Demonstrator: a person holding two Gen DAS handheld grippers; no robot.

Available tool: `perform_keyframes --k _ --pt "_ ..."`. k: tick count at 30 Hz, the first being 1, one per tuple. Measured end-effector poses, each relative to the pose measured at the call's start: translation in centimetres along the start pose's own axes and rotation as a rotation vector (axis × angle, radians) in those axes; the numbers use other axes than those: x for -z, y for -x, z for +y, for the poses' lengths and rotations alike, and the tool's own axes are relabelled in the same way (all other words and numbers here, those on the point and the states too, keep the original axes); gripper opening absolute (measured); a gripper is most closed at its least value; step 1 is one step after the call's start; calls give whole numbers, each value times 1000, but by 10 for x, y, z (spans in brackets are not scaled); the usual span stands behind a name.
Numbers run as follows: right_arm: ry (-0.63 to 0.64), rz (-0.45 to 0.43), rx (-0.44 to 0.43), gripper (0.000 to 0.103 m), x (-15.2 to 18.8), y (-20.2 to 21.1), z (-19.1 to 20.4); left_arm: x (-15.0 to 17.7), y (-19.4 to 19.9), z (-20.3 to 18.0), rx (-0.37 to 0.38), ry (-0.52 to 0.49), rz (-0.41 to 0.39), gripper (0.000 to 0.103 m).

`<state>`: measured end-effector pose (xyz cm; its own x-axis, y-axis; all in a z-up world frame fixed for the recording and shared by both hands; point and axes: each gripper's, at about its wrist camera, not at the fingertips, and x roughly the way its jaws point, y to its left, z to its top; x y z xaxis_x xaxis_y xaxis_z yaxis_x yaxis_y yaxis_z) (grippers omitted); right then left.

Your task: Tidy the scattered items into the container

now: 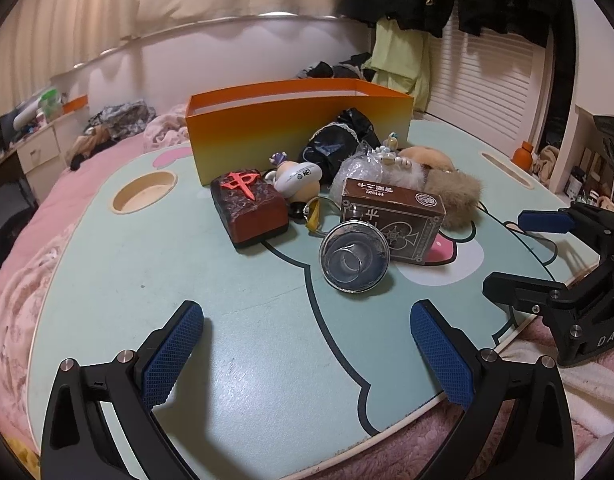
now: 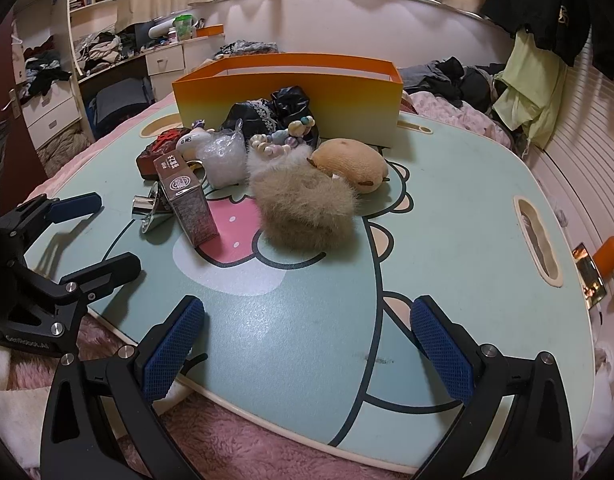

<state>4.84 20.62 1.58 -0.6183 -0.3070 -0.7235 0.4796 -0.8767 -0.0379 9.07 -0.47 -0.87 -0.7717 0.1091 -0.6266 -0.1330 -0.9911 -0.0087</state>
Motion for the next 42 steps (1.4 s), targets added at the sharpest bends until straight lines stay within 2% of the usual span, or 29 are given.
perform_keyframes --k 9,16,17,19,24,26,28,29,31,38,42 --pt "-5 -1 -1 103 1 -2 0 -4 7 6 38 16 -29 102" --pt "-6 -1 0 103 1 -2 1 -23 11 0 83 -26 -69 99" --pt "-6 -2 -1 103 1 -2 1 -25 9 -1 86 -32 -67 97" --pt "-6 -2 -2 103 1 -2 1 -29 4 -4 96 -44 -57 87" --pt "-7 -3 0 103 1 -2 1 -34 -9 -10 108 -70 -25 83" --pt "-6 -2 -1 103 1 -2 1 -35 -11 -11 110 -81 -22 76" --pt "-6 -2 -1 103 1 -2 1 -34 -13 -11 118 -79 -10 61" --pt "-6 -2 -1 103 1 -2 1 -33 -14 -10 127 -75 -2 56" --pt "-6 -2 -1 103 1 -2 1 -30 -14 -8 136 -69 9 34" --pt "-36 -11 9 103 1 1 -3 -19 1 -3 154 -63 -16 34" --pt "-155 -52 -66 103 -1 9 -23 -19 11 4 156 -45 -40 34"
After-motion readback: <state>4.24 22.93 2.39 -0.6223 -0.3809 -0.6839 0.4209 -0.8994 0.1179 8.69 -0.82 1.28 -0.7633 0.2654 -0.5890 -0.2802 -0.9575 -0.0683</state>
